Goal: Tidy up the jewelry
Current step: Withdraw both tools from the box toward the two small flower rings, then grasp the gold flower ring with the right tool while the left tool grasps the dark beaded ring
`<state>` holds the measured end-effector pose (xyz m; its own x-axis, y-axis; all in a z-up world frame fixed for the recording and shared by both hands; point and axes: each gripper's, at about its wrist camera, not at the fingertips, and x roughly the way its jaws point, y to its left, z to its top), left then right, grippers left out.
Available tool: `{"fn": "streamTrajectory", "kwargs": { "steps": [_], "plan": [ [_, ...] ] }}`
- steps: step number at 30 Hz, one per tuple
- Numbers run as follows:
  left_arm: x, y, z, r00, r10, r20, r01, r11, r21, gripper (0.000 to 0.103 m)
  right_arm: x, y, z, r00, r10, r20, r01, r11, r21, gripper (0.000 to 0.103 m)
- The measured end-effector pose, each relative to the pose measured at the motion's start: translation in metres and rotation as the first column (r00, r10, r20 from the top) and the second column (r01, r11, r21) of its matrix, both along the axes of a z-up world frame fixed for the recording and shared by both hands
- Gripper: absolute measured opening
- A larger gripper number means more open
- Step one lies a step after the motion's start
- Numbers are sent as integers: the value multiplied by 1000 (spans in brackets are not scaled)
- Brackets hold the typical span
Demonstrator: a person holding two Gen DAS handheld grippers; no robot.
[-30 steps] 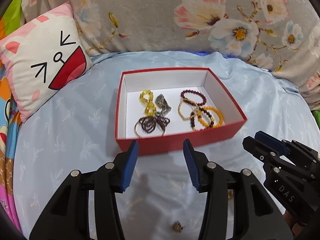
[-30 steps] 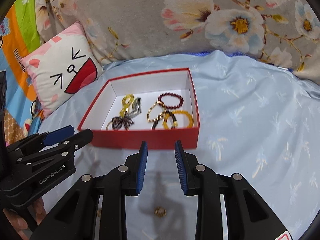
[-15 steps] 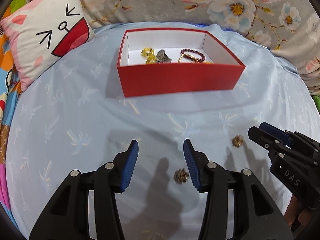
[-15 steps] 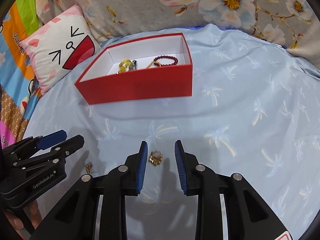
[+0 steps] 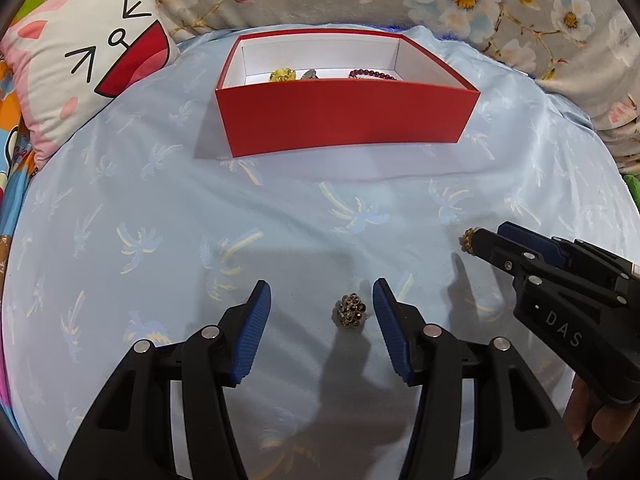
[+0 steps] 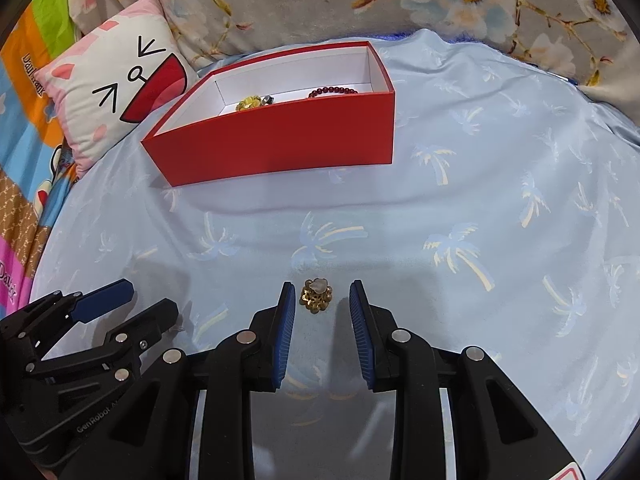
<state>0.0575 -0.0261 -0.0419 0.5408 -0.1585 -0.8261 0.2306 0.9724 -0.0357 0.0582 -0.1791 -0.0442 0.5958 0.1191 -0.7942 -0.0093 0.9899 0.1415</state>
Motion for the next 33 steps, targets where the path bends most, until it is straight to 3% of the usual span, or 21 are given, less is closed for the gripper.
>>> {"fn": "streamTrajectory", "kwargs": {
  "steps": [16, 24, 28, 33],
  "plan": [
    [2, 0, -9, 1000, 3, -6, -3, 1000, 10, 50, 7, 2, -9, 1000, 7, -4, -7, 1000, -9, 28],
    [0, 0, -10, 1000, -13, 9, 12, 1000, 19, 50, 7, 3, -9, 1000, 10, 7, -10, 999, -43, 21],
    [-5, 0, -9, 999, -30, 14, 30, 999, 18, 45, 5, 2, -9, 1000, 12, 6, -12, 999, -50, 15],
    [-11, -3, -8, 998, -67, 16, 67, 998, 6, 30, 4, 1, -9, 1000, 12, 5, -12, 999, -51, 15]
  ]
}}
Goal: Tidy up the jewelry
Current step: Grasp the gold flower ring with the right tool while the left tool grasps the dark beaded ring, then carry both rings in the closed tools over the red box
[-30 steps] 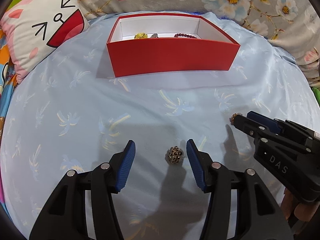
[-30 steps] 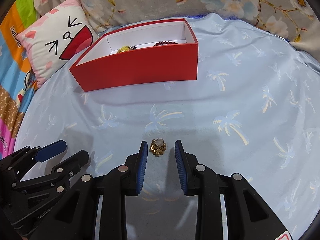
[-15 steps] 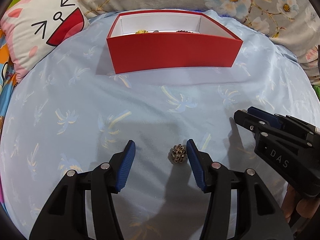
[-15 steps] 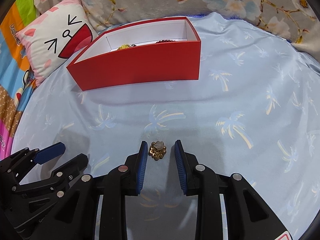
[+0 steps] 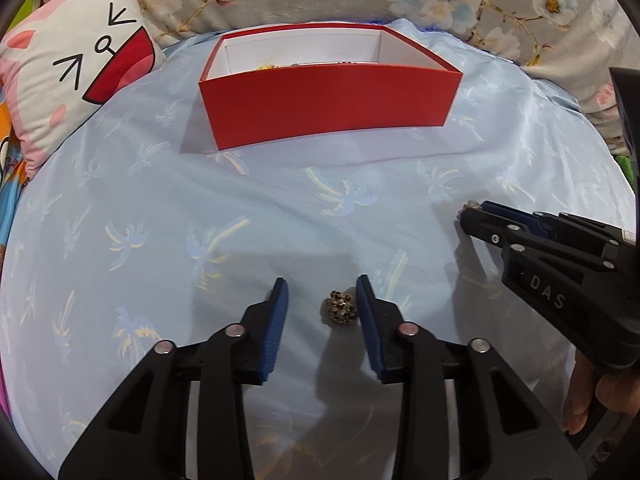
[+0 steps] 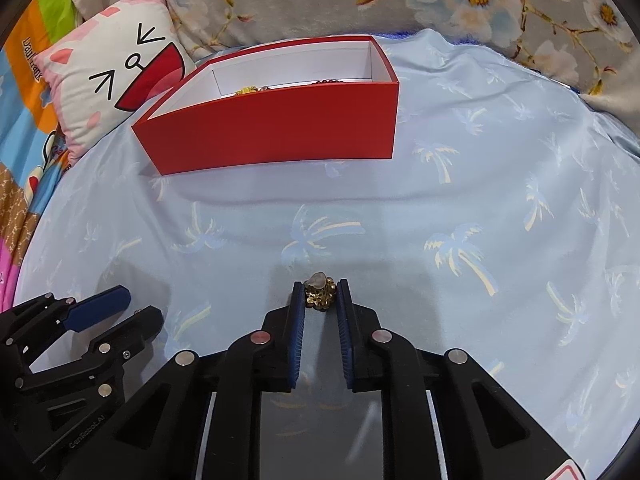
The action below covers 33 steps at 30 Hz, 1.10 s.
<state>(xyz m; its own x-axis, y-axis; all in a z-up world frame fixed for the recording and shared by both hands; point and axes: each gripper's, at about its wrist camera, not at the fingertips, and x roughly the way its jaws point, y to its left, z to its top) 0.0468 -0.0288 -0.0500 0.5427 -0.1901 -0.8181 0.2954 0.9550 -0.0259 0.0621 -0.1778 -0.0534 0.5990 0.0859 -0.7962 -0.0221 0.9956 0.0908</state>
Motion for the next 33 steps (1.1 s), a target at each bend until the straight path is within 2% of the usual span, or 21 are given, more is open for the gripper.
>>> {"fn": "streamTrajectory", "kwargs": {
  "steps": [5, 13, 18, 26, 33],
  "plan": [
    [-6, 3, 0, 1000, -23, -13, 23, 999, -42, 14, -4, -1, 0, 1000, -4, -3, 4, 1000, 7, 14],
    [-18, 10, 2, 999, -32, -26, 30, 997, -76, 14, -13, -6, 1, 1000, -20, -3, 20, 999, 32, 14],
    [-24, 14, 14, 1000, -26, -15, 25, 994, -102, 14, -19, -11, 11, 1000, -26, 13, 25, 998, 53, 14],
    [-14, 13, 51, 999, -8, 46, 13, 995, -103, 14, -24, -14, 50, 995, -24, 92, 18, 998, 68, 14],
    [16, 5, 82, 993, 14, 120, -4, 997, -83, 14, -9, -11, 87, 986, -6, 167, -4, 998, 63, 14]
  ]
}}
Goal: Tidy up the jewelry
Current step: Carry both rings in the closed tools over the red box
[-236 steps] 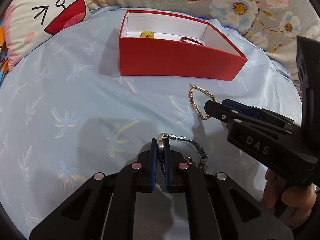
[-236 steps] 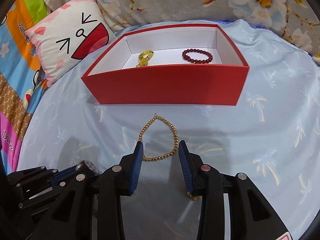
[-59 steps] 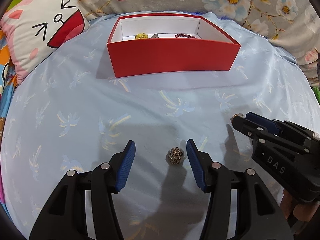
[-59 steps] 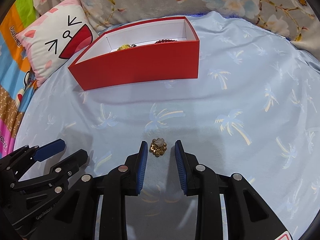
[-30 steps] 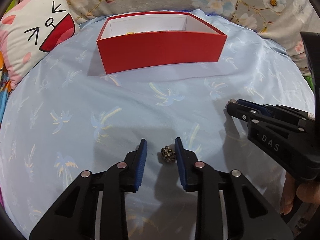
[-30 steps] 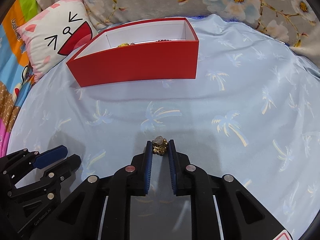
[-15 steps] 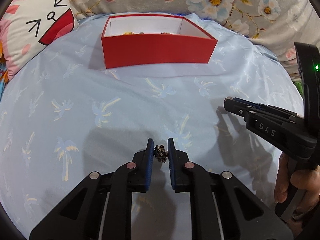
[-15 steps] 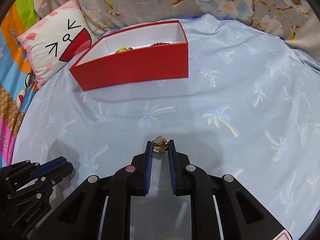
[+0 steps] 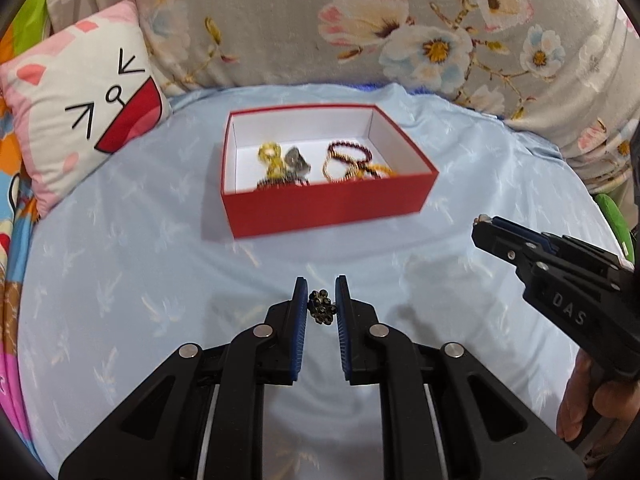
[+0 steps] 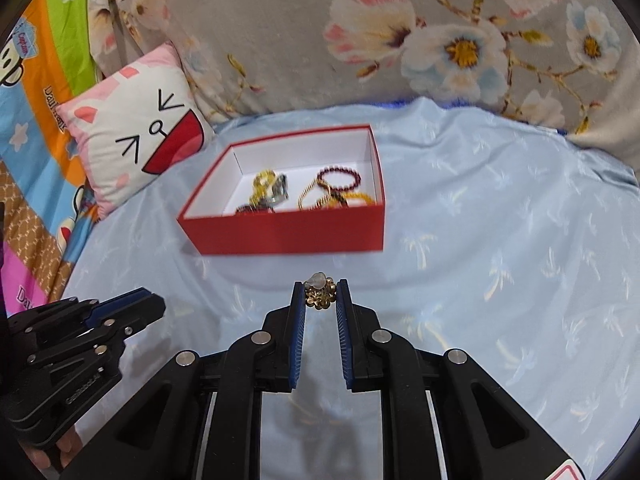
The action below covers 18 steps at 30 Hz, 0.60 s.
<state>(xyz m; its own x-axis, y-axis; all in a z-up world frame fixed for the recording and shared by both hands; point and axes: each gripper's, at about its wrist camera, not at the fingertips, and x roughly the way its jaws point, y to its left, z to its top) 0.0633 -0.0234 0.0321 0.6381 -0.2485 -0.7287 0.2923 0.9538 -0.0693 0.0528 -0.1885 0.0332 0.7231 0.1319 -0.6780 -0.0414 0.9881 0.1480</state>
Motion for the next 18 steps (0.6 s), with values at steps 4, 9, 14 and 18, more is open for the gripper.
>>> {"fn": "streamTrajectory", "kwargs": {
  "steps": [4, 9, 14, 18],
  "plan": [
    [21, -4, 15, 999, 12, 38, -12, 1000, -4, 14, 15, 1, 17, 999, 12, 32, -12, 1000, 7, 14],
    [50, -12, 27, 997, 21, 73, -21, 1000, 8, 14, 39, 1, 33, 997, 12, 70, -12, 1000, 5, 14],
    [78, -19, 31, 996, 28, 82, -29, 1000, 9, 14, 65, 2, 41, 996, 10, 88, -10, 1000, -2, 15],
    [99, -24, 29, 996, 39, 84, -40, 999, 14, 14, 88, 1, 41, 996, 7, 88, -7, 1000, -2, 15]
  ]
}}
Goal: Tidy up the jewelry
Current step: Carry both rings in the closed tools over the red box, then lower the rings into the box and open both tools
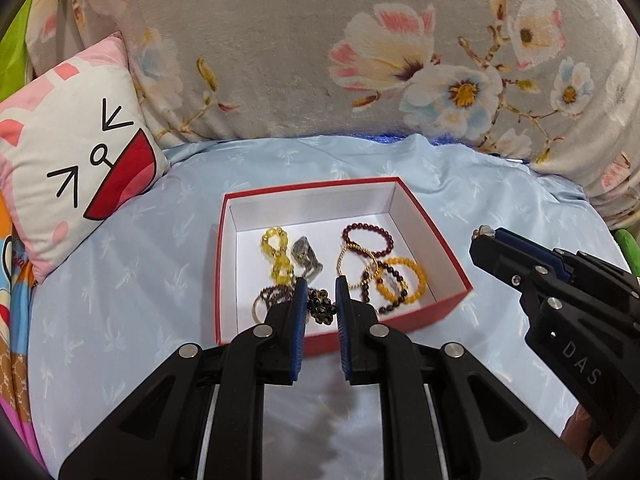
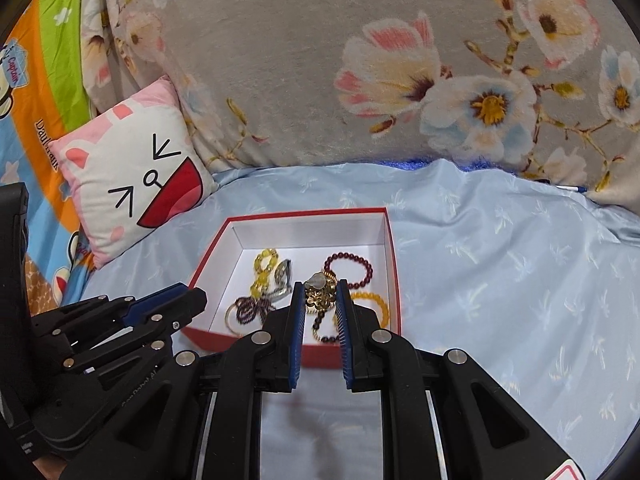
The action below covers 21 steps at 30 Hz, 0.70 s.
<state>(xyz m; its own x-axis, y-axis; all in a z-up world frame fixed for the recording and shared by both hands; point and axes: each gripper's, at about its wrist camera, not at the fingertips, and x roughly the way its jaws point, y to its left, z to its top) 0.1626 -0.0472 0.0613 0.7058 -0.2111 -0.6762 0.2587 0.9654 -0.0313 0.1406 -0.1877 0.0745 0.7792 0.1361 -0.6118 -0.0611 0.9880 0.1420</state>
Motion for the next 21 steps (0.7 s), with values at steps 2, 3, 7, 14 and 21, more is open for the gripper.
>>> {"fn": "streamTrajectory", "kwargs": {
  "steps": [2, 3, 7, 14, 21],
  "plan": [
    [11, -2, -2, 1000, 11, 1, -11, 1000, 10, 14, 10, 0, -1, 1000, -4, 0, 4, 1000, -2, 15],
    [17, -3, -3, 1000, 16, 0, -16, 1000, 11, 14, 16, 0, -2, 1000, -5, -1, 5, 1000, 0, 15],
    [38, -5, -5, 999, 36, -3, -36, 999, 16, 14, 40, -1, -8, 1000, -8, -14, 8, 1000, -10, 15],
    [72, -5, -18, 998, 64, -26, -64, 998, 18, 14, 74, 3, -23, 999, -4, -41, 3, 1000, -28, 15],
    [95, -6, -32, 996, 78, -48, -77, 997, 20, 14, 96, 9, -41, 998, -2, -69, -1, 999, -41, 15]
  ]
}}
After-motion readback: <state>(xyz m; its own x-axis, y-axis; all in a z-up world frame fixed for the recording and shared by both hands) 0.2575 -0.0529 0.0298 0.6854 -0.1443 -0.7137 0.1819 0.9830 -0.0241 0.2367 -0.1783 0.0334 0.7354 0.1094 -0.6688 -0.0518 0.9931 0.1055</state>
